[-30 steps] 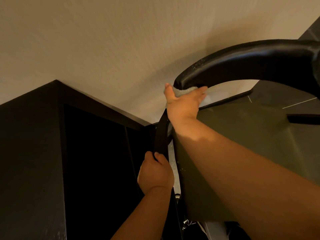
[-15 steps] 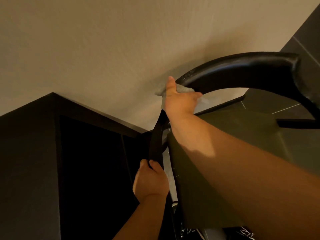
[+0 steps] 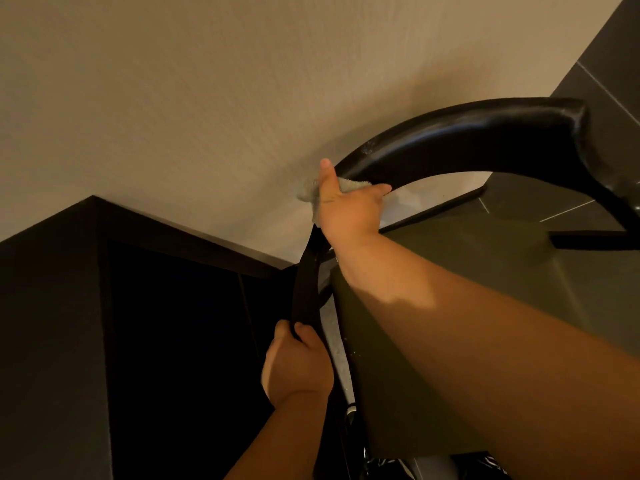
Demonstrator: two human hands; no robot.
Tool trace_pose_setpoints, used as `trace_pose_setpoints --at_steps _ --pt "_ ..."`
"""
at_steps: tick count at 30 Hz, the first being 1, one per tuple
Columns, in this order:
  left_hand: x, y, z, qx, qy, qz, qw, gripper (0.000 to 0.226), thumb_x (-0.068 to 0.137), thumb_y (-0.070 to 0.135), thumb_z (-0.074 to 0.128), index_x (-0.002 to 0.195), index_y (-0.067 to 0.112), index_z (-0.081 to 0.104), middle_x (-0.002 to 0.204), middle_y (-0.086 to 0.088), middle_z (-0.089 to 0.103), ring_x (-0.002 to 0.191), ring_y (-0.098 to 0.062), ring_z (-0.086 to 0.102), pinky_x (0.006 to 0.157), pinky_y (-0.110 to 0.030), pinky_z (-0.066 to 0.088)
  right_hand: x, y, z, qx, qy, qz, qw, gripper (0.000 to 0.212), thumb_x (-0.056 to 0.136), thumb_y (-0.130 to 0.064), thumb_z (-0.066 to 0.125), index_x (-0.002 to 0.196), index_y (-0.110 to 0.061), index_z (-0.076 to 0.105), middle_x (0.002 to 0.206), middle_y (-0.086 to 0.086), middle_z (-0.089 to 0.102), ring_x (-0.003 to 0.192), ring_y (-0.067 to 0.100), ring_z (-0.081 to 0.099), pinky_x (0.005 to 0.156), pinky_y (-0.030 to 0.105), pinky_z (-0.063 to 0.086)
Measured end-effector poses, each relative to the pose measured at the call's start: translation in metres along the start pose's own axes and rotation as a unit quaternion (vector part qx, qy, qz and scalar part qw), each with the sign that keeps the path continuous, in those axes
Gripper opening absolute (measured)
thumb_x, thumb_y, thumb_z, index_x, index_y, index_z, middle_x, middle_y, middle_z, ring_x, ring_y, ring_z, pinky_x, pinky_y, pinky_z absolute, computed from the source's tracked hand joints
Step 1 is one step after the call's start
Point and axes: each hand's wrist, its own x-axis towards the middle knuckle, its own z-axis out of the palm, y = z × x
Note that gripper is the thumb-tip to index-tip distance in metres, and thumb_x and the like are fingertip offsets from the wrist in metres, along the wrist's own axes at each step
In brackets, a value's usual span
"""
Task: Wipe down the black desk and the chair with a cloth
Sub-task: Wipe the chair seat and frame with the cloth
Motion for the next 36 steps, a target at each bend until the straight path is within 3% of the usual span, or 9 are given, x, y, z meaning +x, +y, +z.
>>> trace_pose_setpoints --at_steps 9,15,17,20,23,27,31,33,36 --pt "0.0 0.0 -0.001 -0.014 -0.018 0.001 1.0 0.038 0.105 0.043 0.028 0.103 0.02 0.059 0.069 0.002 0.06 0.056 -0.019 0.058 0.047 -0.028 0.042 0.019 -0.017 0.0 0.069 0.055 0.032 0.996 0.131 0.081 -0.071 0.068 0.159 -0.007 -0.015 0.167 0.011 0.022 0.153 0.029 0.023 0.125 0.049 0.022" --pt "0.004 -0.001 -0.005 -0.076 -0.055 0.015 0.995 0.036 0.108 0.039 0.034 0.107 0.014 0.06 0.077 -0.002 0.063 0.063 -0.018 0.06 0.053 -0.037 0.053 -0.012 0.022 0.007 0.022 0.007 -0.025 0.999 0.116 0.089 -0.056 0.07 0.16 -0.005 -0.006 0.157 0.01 0.037 0.146 0.025 0.037 0.12 0.031 0.033" --pt "0.015 0.006 -0.012 -0.091 -0.067 0.053 0.992 0.044 0.107 0.045 0.033 0.121 0.015 0.062 0.096 -0.002 0.068 0.077 -0.018 0.064 0.061 -0.033 0.053 -0.011 0.024 0.004 0.021 -0.012 -0.033 0.999 0.112 0.092 -0.052 0.067 0.16 -0.006 -0.009 0.161 0.011 0.031 0.148 0.026 0.033 0.115 0.019 0.035" --pt "0.054 0.046 -0.023 -0.11 -0.093 0.092 0.985 0.038 0.109 0.046 0.037 0.129 0.023 0.06 0.112 0.005 0.065 0.1 -0.021 0.066 0.075 -0.031 0.047 -0.003 0.013 -0.005 -0.006 0.001 -0.067 0.998 0.114 0.093 -0.059 0.06 0.159 -0.008 -0.018 0.169 0.01 0.011 0.155 0.025 0.015 0.126 0.032 0.017" --pt "0.088 0.099 -0.023 -0.136 -0.111 0.14 0.974 0.035 0.113 0.036 0.031 0.104 0.018 0.06 0.093 0.005 0.063 0.097 -0.028 0.066 0.072 -0.026 0.038 0.017 -0.002 -0.024 -0.02 0.061 -0.122 0.99 0.106 0.097 -0.061 0.052 0.16 -0.012 -0.019 0.171 0.009 -0.006 0.156 0.021 0.001 0.117 0.021 0.003" --pt "0.094 0.121 -0.012 -0.024 -0.052 0.134 0.989 0.055 0.113 0.038 0.013 0.118 0.013 0.062 0.101 -0.008 0.067 0.088 -0.023 0.058 0.078 -0.03 0.039 0.04 -0.01 -0.052 -0.041 0.141 -0.163 0.976 0.101 0.098 -0.06 0.049 0.16 -0.018 -0.019 0.169 0.004 -0.021 0.156 0.021 0.001 0.109 0.023 0.011" --pt "0.095 0.117 -0.007 0.002 -0.061 0.121 0.991 0.047 0.112 0.041 0.011 0.109 0.024 0.055 0.083 0.002 0.051 0.078 -0.018 0.048 0.073 -0.033 0.037 0.031 -0.013 -0.051 -0.126 0.158 -0.318 0.926 0.104 0.095 -0.062 0.047 0.16 -0.007 -0.012 0.168 0.014 -0.021 0.157 0.031 -0.004 0.126 0.037 0.012" --pt "0.098 0.117 -0.005 0.008 -0.062 0.117 0.991 0.035 0.113 0.038 0.015 0.092 0.028 0.041 0.075 0.009 0.043 0.068 -0.014 0.044 0.064 -0.033 0.033 0.028 -0.014 -0.044 -0.206 0.155 -0.424 0.868 0.103 0.093 -0.06 0.043 0.156 0.01 0.0 0.166 0.03 -0.006 0.155 0.044 -0.004 0.126 0.053 0.015" --pt "0.1 0.117 -0.004 0.005 -0.046 0.123 0.991 0.04 0.111 0.039 0.01 0.077 0.033 0.031 0.07 0.011 0.044 0.06 -0.004 0.039 0.058 -0.032 0.031 0.039 -0.016 -0.04 -0.304 0.167 -0.513 0.785 0.097 0.093 -0.059 0.037 0.151 0.017 0.019 0.16 0.035 0.019 0.151 0.053 0.009 0.124 0.058 0.017"
